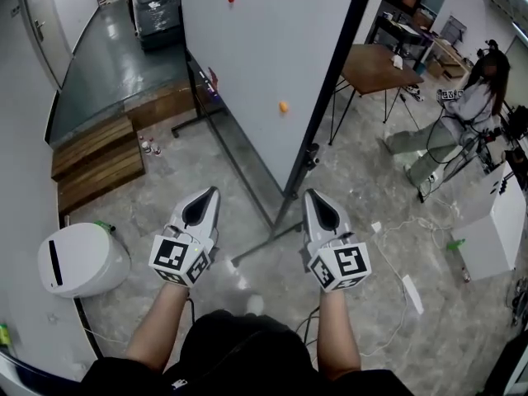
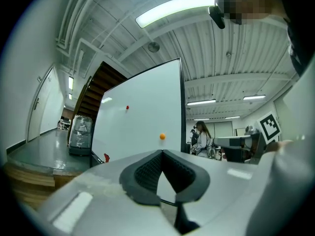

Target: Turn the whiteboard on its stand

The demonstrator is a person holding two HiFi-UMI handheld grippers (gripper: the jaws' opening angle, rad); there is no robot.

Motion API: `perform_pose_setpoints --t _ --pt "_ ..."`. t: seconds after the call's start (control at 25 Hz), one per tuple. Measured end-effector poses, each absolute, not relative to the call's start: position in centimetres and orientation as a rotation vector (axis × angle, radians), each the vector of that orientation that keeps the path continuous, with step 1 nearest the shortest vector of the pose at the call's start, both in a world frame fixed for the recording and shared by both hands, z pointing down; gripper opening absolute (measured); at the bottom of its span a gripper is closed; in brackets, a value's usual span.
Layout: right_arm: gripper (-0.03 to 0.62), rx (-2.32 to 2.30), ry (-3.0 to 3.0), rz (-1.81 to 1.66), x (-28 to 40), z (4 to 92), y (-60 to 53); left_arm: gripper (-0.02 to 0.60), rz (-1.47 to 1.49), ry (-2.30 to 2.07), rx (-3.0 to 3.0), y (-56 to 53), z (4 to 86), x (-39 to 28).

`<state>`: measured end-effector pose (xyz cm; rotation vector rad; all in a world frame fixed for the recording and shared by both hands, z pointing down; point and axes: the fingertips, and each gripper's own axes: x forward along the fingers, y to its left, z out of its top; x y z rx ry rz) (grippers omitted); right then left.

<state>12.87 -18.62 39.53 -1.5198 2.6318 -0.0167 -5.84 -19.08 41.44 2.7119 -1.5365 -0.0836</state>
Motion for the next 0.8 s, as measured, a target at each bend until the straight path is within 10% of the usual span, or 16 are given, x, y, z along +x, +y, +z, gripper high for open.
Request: perform_pose_setpoints --t 0.44,0.8 --pt "0.090 -1.621 2.666 0.030 15.1 41.7 -24.5 0.003 -0.061 -1.504 2.738 -20.8 42.2 -3.2" --pt "0.291 -1.711 2.697 0.037 15.0 42.4 -29.8 0.005 -0.025 -1.477 2.750 -21.0 42.1 -4.2"
